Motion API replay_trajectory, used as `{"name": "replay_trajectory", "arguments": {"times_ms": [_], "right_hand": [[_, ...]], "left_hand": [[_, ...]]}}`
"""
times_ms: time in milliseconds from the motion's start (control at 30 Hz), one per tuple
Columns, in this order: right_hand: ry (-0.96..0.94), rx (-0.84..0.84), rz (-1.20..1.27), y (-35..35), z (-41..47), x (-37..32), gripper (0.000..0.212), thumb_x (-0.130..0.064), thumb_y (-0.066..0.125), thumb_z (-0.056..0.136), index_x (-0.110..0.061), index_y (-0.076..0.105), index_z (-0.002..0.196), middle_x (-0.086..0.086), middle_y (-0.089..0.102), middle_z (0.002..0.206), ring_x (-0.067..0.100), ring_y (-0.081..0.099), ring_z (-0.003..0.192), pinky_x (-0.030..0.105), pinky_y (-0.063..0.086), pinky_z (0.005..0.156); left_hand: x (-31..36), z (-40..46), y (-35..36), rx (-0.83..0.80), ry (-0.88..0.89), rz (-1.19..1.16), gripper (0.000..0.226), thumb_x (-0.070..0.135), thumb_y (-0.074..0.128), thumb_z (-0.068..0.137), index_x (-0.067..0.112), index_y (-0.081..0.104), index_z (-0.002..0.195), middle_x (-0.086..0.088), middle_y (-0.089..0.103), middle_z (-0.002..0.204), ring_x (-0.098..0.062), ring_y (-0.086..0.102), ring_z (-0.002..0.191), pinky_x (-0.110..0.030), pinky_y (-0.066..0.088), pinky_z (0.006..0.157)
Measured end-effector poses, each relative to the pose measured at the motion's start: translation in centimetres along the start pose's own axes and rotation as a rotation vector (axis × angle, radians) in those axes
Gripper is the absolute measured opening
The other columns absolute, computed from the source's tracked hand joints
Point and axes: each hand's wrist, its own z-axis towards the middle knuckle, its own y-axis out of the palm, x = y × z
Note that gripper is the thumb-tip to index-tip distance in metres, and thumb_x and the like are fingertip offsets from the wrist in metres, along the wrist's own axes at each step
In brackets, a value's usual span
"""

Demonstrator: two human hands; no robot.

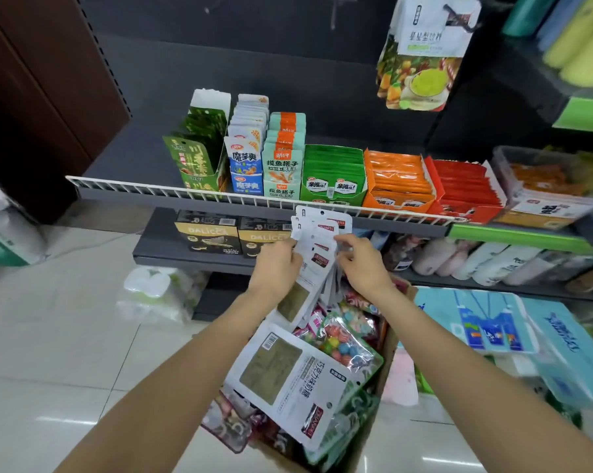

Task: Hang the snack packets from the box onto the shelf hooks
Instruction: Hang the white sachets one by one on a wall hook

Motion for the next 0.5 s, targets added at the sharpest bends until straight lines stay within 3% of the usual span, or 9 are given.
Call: {"name": "replay_trajectory", "arguments": {"times_ms": [100,167,267,367,433,500], "right_hand": [[0.011,0.043,-0.002,0.4,0.4,-0.6,0.029,-0.009,0.055,0.093,-0.006,0.054,0.121,0.008,0.049,0.105,0.025,0.055,0.103,0.03,0.041,0.092],[0.032,0.07,-0.031,0.9,0.7,-1.3,0.025,-0.014,0.059,0.091,-0.006,0.052,0.113,0.008,0.048,0.098,0.027,0.053,0.095,0.031,0.041,0.081],[0.057,0.087,-0.077,1.7,0.7,-2.0,0.027,-0.008,0.061,0.088,-0.006,0.044,0.109,0.015,0.057,0.089,0.03,0.057,0.082,0.038,0.047,0.067],[0.057,0.087,-0.102,1.7,0.4,-2.5,0.032,-0.004,0.06,0.088,-0.008,0.04,0.113,0.015,0.057,0.078,0.034,0.059,0.075,0.045,0.052,0.064],[0.041,0.089,-0.156,1.1,0.3,-2.9,0.033,-0.006,0.058,0.089,-0.01,0.038,0.114,0.011,0.053,0.071,0.036,0.059,0.072,0.044,0.05,0.059],[0.0,0.082,-0.209,-0.1,0.0,-3.6,0.031,-0.009,0.057,0.09,-0.012,0.04,0.116,0.009,0.055,0.073,0.035,0.058,0.074,0.043,0.05,0.06]], "left_hand": [[-0.8,-0.5,-1.7,0.088,0.022,-0.081,0.023,0.001,0.042,0.092,0.002,0.065,0.094,-0.012,0.059,0.071,-0.011,0.044,0.051,-0.022,0.026,0.052],[-1.1,-0.7,-2.3,0.103,0.046,-0.105,0.026,0.001,0.044,0.093,0.006,0.068,0.1,-0.007,0.056,0.07,-0.005,0.041,0.05,-0.02,0.027,0.053],[-1.6,-1.0,-2.5,0.107,0.053,-0.169,0.028,0.002,0.045,0.093,0.01,0.07,0.104,-0.001,0.061,0.073,-0.005,0.046,0.055,-0.015,0.03,0.051],[-1.8,-1.2,-2.8,0.13,0.053,-0.182,0.023,0.003,0.047,0.094,0.011,0.069,0.089,0.01,0.051,0.058,-0.005,0.042,0.051,-0.016,0.029,0.049],[-1.8,-1.3,-3.1,0.153,0.053,-0.19,0.023,0.006,0.048,0.094,0.014,0.062,0.079,0.008,0.045,0.053,-0.007,0.036,0.049,-0.024,0.028,0.053],[-1.7,-1.2,-3.6,0.181,0.064,-0.198,0.022,0.008,0.048,0.095,0.013,0.059,0.076,0.004,0.049,0.054,-0.009,0.037,0.05,-0.023,0.028,0.051]]}}
